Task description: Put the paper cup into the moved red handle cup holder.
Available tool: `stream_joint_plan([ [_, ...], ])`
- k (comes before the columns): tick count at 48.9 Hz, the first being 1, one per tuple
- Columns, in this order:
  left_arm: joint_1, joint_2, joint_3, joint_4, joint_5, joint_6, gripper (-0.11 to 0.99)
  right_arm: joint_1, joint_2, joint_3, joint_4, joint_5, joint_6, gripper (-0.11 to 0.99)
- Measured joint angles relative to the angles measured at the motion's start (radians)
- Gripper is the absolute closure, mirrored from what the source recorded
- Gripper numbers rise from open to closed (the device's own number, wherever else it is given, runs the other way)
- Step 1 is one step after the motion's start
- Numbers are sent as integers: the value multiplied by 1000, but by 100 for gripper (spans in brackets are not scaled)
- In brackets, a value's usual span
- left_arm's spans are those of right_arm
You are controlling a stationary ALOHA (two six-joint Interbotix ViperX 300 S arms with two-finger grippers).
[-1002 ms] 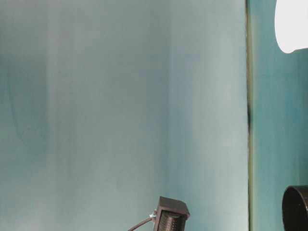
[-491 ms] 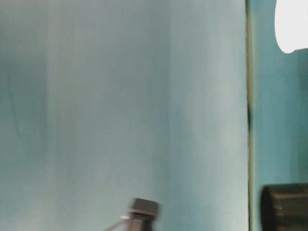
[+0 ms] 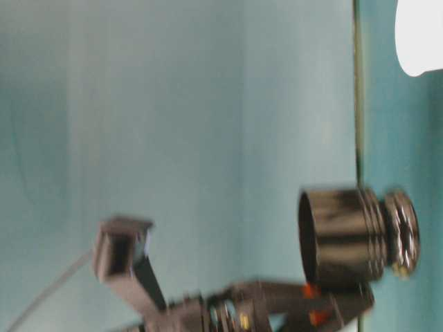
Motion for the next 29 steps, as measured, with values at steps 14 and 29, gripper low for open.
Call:
stream_joint_plan([
  [14,6,135,-100,0,0,34,60,0,0,0,0,-2,0,95],
  [29,8,221,-118,0,-41,35,60,0,0,0,-2,0,0,95],
])
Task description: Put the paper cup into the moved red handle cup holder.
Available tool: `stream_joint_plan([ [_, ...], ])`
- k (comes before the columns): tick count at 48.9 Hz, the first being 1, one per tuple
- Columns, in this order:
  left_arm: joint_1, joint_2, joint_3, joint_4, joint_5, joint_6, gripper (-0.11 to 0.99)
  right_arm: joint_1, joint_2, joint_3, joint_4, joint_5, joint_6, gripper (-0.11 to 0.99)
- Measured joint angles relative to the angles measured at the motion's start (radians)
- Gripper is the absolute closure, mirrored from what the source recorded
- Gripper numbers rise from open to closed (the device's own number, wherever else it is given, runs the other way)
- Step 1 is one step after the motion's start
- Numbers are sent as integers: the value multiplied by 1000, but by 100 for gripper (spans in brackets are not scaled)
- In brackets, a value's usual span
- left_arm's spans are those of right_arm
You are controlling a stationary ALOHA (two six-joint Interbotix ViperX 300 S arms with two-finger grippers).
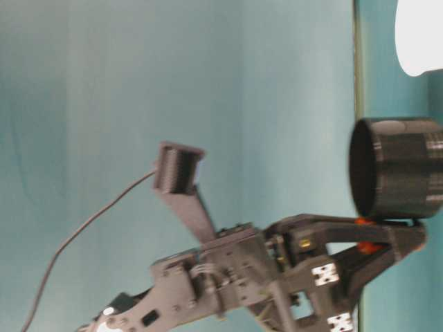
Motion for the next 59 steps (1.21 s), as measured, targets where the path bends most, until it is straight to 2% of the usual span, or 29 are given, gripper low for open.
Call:
stream_joint_plan([
  [19,0,61,-2,-2,-60,0,60,0,0,0,2,0,0,95],
  [59,-2,71,14,0,-72,2,60,2,0,2,0,0,0,95],
])
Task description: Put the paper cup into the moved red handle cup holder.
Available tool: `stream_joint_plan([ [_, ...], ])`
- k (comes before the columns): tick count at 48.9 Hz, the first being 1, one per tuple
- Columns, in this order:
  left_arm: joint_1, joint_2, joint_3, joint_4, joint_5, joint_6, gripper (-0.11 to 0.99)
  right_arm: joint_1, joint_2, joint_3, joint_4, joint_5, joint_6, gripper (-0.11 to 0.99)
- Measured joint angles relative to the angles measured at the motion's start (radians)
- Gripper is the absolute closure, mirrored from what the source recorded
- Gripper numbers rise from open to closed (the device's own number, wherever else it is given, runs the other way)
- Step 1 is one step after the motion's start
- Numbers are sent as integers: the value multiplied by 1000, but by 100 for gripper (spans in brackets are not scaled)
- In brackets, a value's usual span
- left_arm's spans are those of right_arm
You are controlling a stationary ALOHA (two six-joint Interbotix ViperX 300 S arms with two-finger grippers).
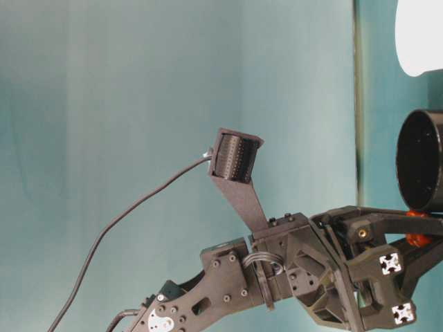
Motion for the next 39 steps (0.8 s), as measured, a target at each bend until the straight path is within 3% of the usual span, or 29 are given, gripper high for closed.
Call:
stream_joint_plan([
  [17,-2,0,11,0,-17,-8,59,-2,0,0,2,0,0,95],
  [29,-3,0,17,0,-35,-5,-3,-2,0,0,0,0,0,95],
  [39,-11,0,23,0,-72,-3,0,-2,0,2,0,0,0,95],
])
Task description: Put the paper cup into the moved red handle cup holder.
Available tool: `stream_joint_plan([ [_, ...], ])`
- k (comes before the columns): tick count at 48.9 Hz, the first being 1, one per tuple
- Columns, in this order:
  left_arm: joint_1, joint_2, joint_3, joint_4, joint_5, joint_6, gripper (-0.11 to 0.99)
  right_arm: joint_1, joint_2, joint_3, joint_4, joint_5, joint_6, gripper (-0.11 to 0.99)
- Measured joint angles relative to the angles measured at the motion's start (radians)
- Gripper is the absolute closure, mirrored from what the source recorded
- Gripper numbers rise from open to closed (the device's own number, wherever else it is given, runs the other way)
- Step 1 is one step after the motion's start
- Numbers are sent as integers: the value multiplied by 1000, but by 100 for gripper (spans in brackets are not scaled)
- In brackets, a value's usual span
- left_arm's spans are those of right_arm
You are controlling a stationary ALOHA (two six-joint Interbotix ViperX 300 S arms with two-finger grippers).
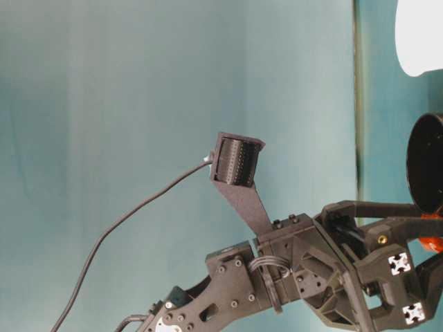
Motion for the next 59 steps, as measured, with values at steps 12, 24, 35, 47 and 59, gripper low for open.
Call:
stream_joint_plan([
  [12,-2,0,0,-2,2,2,0,0,0,0,0,0,0,95],
  [24,5,-51,28,-2,71,2,0,0,0,0,2,0,0,95],
  [35,17,-216,89,0,86,5,0,0,0,0,2,0,0,95],
  [47,5,-426,187,0,86,5,0,0,0,0,0,0,0,95],
  [59,-6,-549,259,0,86,5,0,0,0,0,0,0,0,95],
])
